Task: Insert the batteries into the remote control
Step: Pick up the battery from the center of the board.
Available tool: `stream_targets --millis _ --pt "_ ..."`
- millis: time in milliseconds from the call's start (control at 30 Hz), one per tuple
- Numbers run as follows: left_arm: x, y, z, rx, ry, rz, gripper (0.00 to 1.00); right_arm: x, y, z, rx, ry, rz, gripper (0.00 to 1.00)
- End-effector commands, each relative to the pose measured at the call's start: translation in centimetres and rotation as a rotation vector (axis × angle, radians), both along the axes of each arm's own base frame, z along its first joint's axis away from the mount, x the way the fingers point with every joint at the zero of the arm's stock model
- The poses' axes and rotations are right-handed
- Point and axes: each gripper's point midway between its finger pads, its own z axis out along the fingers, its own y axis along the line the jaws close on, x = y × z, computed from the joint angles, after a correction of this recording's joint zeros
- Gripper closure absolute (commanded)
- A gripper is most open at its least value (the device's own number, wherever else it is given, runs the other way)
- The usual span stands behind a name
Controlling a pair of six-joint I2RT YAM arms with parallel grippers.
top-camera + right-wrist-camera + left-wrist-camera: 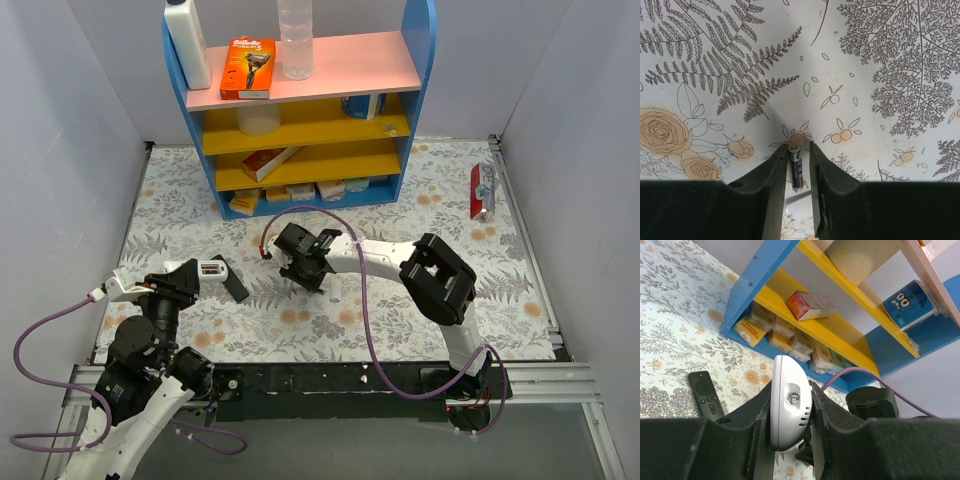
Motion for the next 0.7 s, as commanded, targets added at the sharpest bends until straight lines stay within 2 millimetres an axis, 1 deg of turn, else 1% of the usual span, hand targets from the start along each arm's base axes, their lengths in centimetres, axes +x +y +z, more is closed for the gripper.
stream_targets --millis 0,200,300,400,433,500,533,600,633,667 --pt "-0.6 0.2 1.1 -0.021 -0.054 -0.010 1.00 -0.6 -1.8 -1.8 -0.115 0.012 -0.003 0.69" --pt "-0.6 0.1 1.0 -0.023 -0.053 -0.017 1.00 -0.7 -2.6 -1.8 -0.155 0.006 -0.018 0.69" --pt "-0.6 0.0 1.0 -0.023 -0.052 -0.025 1.00 -0.7 -2.7 -1.8 -0.161 0.005 -0.019 0.71" --pt "-0.6 -0.5 0.9 -0.028 -0.051 -0.044 1.00 -0.8 -2.7 -1.6 -0.161 0.002 -0.015 0.82" --pt "-0.5 -0.6 0.9 -0.033 -0.050 -0.050 1.00 -0.7 -2.6 -1.3 -0.151 -0.001 -0.018 0.88" --pt "-0.5 -1.3 0.8 -0.036 -0.047 -0.081 1.00 -0.9 -2.3 -0.9 -0.129 0.004 -0.012 0.93" --pt "-0.4 -1.6 0.8 -0.043 -0.048 -0.093 1.00 -0.8 -2.0 -0.3 -0.104 -0.005 -0.011 0.96" --pt "-0.1 -2.4 0.1 -0.056 -0.030 -0.124 1.00 -1.0 -1.7 0.3 -0.076 -0.004 -0.004 0.97" --pt "-0.1 -3.3 0.2 -0.064 -0.034 -0.164 1.00 -0.8 -1.3 1.3 -0.043 -0.019 -0.005 0.97" --pt "0.0 -3.8 0.0 -0.077 -0.027 -0.182 1.00 -1.0 -1.3 1.6 -0.029 -0.020 -0.003 0.98"
